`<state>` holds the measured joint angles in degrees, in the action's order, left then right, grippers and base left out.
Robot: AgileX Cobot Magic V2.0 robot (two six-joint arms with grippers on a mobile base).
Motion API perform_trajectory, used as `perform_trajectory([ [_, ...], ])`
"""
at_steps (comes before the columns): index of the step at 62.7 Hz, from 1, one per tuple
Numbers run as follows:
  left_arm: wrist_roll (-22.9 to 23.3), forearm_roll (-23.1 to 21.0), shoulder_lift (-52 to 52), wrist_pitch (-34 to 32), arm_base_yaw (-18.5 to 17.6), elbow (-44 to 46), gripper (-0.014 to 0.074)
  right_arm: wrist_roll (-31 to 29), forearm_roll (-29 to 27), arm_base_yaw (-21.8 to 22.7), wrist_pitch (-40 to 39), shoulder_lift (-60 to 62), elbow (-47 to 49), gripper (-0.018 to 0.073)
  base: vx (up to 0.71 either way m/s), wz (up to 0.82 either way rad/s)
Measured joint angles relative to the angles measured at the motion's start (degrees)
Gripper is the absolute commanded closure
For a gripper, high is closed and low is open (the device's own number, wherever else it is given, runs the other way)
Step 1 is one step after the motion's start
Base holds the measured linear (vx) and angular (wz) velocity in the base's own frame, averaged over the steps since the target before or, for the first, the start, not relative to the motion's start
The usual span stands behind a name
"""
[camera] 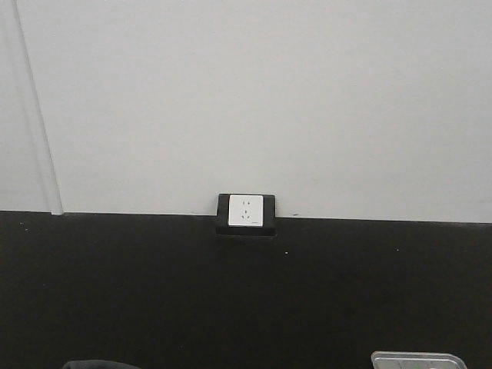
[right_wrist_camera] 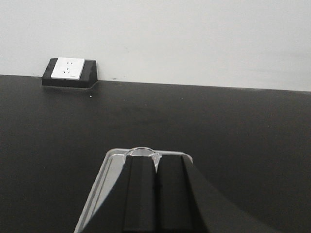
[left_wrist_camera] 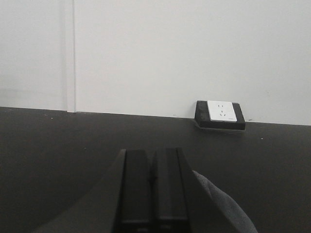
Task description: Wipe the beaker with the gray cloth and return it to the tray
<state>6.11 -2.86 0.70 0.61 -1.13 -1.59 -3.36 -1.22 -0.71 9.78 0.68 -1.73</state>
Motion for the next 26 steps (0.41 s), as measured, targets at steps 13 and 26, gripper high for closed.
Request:
perform_trajectory([
  [13,0.00,0.00,0.00,0.00,0.00,0.00,0.0603,0.02,0.00,0.00,0.64,0.00,0.00,0.0571,0.00,0.00],
  [26,0.00,0.00,0.00,0.00,0.00,0.00,0.0603,0.06,0.00,0.00,0.64,0.00,0.00,0.0571,0.00,0.00],
])
